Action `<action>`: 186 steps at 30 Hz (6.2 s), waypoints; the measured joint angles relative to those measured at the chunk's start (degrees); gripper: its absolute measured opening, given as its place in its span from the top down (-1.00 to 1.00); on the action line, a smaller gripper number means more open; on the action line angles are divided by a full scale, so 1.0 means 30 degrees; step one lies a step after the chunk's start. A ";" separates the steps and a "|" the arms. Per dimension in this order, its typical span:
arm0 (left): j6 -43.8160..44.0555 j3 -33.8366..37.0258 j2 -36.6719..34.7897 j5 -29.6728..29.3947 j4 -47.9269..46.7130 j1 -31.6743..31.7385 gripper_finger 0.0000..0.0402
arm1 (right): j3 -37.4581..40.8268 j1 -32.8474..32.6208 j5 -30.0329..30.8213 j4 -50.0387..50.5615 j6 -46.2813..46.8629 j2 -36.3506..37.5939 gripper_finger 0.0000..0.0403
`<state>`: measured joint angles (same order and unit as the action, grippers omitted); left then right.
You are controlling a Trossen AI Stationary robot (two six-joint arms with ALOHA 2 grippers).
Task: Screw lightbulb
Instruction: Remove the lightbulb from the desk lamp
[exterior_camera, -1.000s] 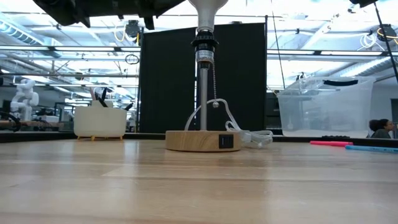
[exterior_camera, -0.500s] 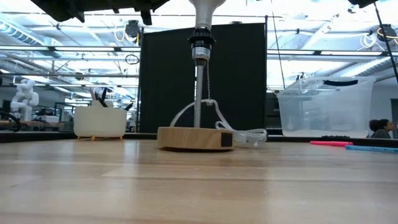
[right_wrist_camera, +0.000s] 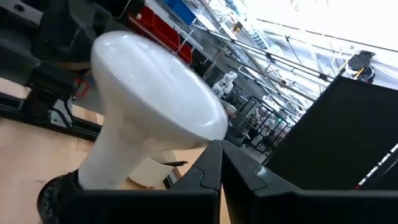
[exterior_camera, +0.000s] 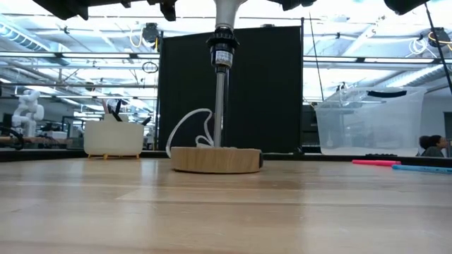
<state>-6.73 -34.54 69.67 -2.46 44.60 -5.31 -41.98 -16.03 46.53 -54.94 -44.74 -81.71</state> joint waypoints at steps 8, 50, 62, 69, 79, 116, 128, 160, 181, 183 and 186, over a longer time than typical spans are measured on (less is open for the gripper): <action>-0.0505 0.0000 -0.0007 -0.0772 -0.0411 -0.0371 1.00 | 0.0007 0.0168 -0.0177 0.0259 0.0261 -0.0007 1.00; -0.0636 0.0022 -0.0036 -0.2485 -0.1690 -0.0420 1.00 | -0.1085 0.1951 -0.6563 0.0295 1.5846 -0.3653 -0.57; -0.0504 0.0022 -0.0036 -0.2445 -0.1712 -0.0420 1.00 | -0.2958 0.2215 -0.6484 0.0460 1.4134 -0.5401 -0.31; -0.0578 0.0022 -0.0036 -0.2356 -0.1762 -0.0442 1.00 | -0.2958 0.2229 -0.6348 0.0337 1.4042 -0.5333 0.18; -0.0586 0.0022 -0.0044 -0.2351 -0.1990 -0.0434 1.00 | -0.2953 0.2215 -0.6451 0.0287 1.3816 -0.5333 0.22; 0.4212 0.0555 0.6898 -0.3949 -0.2182 -0.0854 0.88 | -0.2943 0.2346 -0.6687 0.2140 1.2943 -0.4051 0.26; 0.3781 0.1694 0.7927 -0.2090 0.2621 0.0731 0.61 | -0.2943 0.2427 -0.6923 0.2332 1.2891 -0.4044 0.28; 0.3988 0.1243 1.2080 -0.2476 0.9151 0.1708 0.71 | -0.2951 0.2808 -0.6847 0.2209 1.2940 -0.4044 0.29; 0.3558 0.1195 1.2036 -0.1014 0.8260 0.1766 0.85 | -0.2958 0.2856 -0.7359 0.2907 1.2349 -0.4016 0.29; 0.3424 0.1195 1.2022 -0.0523 0.8183 0.1766 0.85 | -0.2996 0.2860 -0.7930 0.3200 1.2269 -0.3977 0.29; 0.3112 0.1195 1.2021 0.0303 0.8128 0.1746 0.85 | -0.3022 0.2909 -0.9174 0.3903 1.2344 -0.3743 0.26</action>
<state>2.60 -30.96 105.73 -1.55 68.98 -0.07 -51.04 -7.31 19.01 -43.23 -7.71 -92.94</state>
